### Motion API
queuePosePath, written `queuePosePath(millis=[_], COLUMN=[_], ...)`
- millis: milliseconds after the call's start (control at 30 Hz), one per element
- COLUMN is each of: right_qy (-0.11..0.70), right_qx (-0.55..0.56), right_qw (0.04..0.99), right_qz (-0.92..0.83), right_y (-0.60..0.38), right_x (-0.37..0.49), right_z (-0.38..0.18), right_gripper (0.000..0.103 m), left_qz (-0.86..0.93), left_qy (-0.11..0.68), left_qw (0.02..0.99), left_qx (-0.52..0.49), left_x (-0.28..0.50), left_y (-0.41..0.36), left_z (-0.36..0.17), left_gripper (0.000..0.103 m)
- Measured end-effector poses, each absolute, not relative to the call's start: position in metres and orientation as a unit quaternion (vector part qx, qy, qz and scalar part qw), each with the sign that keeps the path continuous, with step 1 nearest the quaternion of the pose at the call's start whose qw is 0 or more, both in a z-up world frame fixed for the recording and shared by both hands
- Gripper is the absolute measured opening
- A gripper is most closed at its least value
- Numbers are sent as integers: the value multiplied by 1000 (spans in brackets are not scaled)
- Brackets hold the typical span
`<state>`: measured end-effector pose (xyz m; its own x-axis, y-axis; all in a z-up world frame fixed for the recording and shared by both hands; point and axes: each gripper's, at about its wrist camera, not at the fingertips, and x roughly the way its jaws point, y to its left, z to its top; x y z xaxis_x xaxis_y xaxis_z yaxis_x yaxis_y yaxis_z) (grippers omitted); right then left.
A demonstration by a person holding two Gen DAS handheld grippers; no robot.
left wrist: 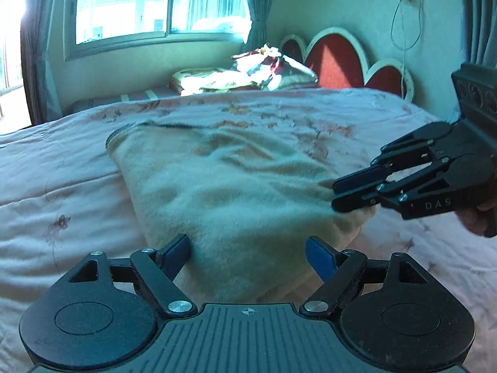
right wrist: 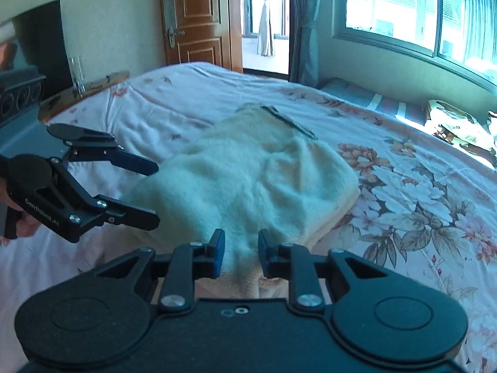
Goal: Fold small clothes
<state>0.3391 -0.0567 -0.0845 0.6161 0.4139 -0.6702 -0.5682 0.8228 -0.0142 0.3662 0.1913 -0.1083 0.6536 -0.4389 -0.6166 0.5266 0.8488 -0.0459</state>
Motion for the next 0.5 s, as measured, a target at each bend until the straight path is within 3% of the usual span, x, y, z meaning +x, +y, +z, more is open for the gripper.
queuePosePath(millis=[200,233,300,333,367,500], right_qy=[354,357,351,342,335,342], right_qx=[-54,-42,-15,-2,16,46], right_qw=[902,903,911,918,922,924], right_qz=[241,237,216,203,193,164], right_y=[-75,-77,-85,-91,-100,-118], right_x=[346,344,336,329,320,288], right_z=[-100,-98,-86,-80,-75,-62], right_gripper=[14,19,38,52,61,79], left_qz=[-224,-217,-193,-179,-165,-118], left_qy=[333,334,323,321,318,302], left_qw=[914,915,925,929,933,946], left_qx=[64,57,45,43,41,25], left_x=[359,356,342,335,328,289], left_y=[198,201,207,209,211,209], left_z=[-112,-110,-102,-99,-96,-77], left_gripper=[82,82,82,87,101,103])
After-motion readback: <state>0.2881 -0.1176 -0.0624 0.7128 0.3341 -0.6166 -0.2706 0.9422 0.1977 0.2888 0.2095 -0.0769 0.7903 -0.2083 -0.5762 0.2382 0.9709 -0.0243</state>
